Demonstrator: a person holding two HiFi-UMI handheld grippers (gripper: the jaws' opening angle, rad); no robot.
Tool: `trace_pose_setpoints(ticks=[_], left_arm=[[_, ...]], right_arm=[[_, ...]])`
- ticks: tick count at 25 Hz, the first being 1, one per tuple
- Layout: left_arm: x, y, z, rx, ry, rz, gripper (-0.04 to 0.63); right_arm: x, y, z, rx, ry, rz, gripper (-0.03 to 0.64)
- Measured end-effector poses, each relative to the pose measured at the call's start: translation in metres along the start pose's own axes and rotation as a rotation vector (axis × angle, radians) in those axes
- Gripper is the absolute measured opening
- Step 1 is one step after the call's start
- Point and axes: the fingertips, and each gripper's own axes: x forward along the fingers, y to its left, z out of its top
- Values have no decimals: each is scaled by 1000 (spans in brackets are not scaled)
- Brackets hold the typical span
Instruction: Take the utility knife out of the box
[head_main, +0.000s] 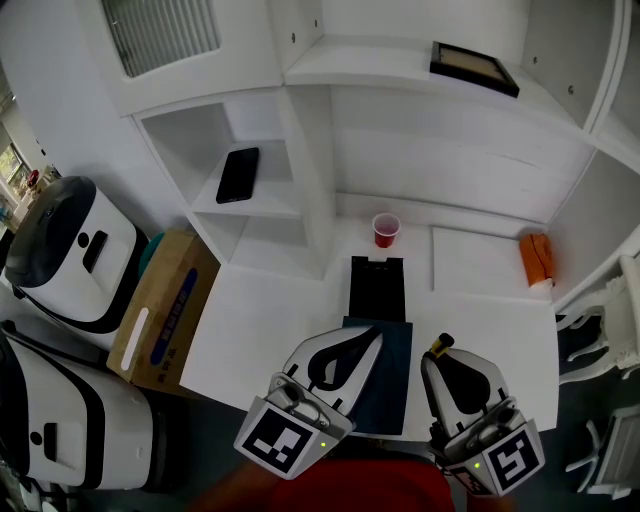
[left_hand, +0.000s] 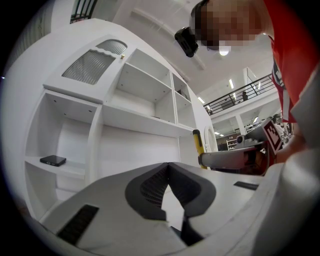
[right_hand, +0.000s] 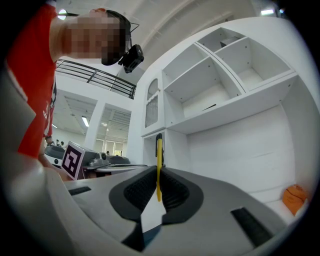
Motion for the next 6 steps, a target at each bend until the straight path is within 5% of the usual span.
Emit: trace_pose_setpoints(ticks=[6], left_arm=[[1, -1, 0, -3, -2, 2, 8]], right_arm=[[-3, -2, -2, 0, 5, -1, 35]])
